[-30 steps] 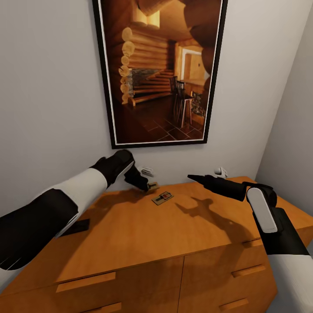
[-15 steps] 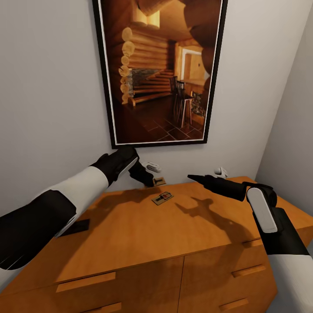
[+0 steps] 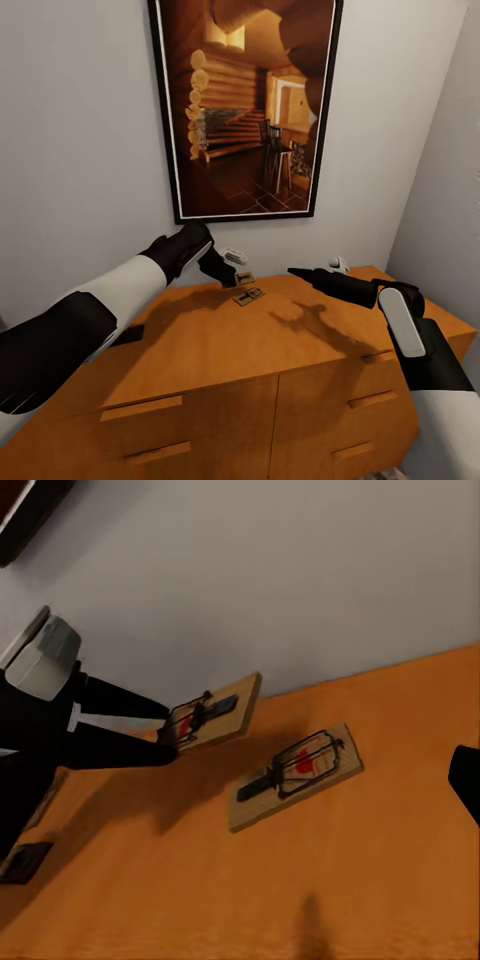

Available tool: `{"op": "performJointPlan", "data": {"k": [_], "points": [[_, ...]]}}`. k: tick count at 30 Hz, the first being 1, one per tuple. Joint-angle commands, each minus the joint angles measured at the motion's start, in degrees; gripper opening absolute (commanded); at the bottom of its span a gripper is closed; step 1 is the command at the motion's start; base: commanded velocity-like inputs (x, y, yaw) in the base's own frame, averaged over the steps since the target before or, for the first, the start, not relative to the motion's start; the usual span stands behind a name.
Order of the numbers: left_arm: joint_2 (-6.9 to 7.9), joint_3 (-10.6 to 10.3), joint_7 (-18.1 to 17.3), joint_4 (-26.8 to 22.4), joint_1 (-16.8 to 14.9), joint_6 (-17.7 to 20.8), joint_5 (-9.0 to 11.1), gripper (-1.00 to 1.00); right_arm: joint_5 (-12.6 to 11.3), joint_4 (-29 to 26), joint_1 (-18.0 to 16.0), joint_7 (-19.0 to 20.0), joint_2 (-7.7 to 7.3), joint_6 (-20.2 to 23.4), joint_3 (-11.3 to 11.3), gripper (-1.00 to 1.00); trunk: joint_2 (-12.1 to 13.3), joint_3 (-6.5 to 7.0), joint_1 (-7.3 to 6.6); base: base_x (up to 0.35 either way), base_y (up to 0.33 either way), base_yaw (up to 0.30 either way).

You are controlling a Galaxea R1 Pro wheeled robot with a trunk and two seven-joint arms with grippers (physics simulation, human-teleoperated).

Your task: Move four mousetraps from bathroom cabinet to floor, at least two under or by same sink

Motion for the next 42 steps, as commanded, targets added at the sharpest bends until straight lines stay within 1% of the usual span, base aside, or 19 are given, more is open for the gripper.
{"op": "performJointPlan", "data": {"k": [1, 17, 33, 42], "points": [[0.03, -0.4, -0.1, 0.0, -0.1, 0.1, 0.3, -1.0, 0.5, 0.0, 0.0, 0.5, -0.01, 0.2, 0.0, 1.0, 0.0, -0.06, -0.04, -0.31, 0.0, 0.0], [-0.06, -0.4, -0.1, 0.2, -0.1, 0.1, 0.3, -1.0, 0.5, 0.0, 0.0, 0.5, -0.03, 0.2, 0.0, 1.0, 0.0, -0.06, -0.04, -0.314, 0.0, 0.0], [-0.15, -0.4, -0.2, 0.3, 0.0, 0.1, 0.3, -1.0, 0.5, 0.0, 0.0, 0.5, -0.05, 0.2, 0.0, 1.0, 0.0, -0.06, -0.04, -0.023, 0.0, 0.0], [-0.1, -0.3, -0.2, 0.5, 0.2, 0.1, 0.4, -1.0, 0.5, 0.0, 0.0, 0.5, -0.08, 0.2, 0.0, 1.0, 0.0, -0.06, -0.04, -0.13, 0.0, 0.0]]}}
